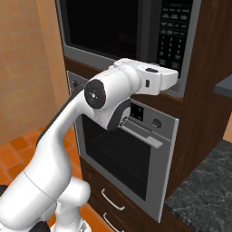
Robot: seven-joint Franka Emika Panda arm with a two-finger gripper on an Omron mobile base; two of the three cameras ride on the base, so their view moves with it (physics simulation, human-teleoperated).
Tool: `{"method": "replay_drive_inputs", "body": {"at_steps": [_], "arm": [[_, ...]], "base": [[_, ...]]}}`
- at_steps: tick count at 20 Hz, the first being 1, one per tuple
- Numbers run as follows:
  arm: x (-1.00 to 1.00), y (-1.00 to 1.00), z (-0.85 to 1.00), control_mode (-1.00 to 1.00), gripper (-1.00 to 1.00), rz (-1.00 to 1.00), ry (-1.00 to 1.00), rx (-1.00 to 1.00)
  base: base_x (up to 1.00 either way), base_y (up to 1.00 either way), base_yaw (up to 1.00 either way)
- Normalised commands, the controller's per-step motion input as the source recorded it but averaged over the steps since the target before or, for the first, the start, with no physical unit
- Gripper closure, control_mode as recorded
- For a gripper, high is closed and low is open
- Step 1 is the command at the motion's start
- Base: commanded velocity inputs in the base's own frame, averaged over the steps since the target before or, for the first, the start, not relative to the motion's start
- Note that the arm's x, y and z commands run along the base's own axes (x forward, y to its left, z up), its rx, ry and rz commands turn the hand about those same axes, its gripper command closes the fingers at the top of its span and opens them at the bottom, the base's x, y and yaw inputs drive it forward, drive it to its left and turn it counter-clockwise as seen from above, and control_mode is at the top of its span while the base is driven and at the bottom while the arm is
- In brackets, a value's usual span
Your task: Pick the cucumber from the sink and place it in the bowl. Then pick the bowl and place it in the microwave. Then close the microwave door and press the start button.
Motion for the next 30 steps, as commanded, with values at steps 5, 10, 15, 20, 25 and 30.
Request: {"method": "replay_drive_inputs", "body": {"at_steps": [5,10,15,20,25,30], "arm": [[0.17,-0.17,0.0,-1.0,1.0,0.04,0.0,0.04],[0.19,-0.01,0.0,-1.0,1.0,0.02,0.0,0.01],[0.22,-0.03,0.0,-1.0,1.0,0.03,0.0,0.02],[0.17,-0.13,0.0,-1.0,1.0,0.04,0.0,0.07],[0.5,-0.2,-0.06,-1.0,1.0,0.07,0.0,0.09],[0.68,-0.26,-0.03,-1.0,1.0,0.08,0.0,0.1]], "base": [[0.0,0.0,0.0],[0.0,0.0,0.0],[0.0,0.0,0.0],[0.0,0.0,0.0],[0.0,0.0,0.0],[0.0,0.0,0.0]]}}
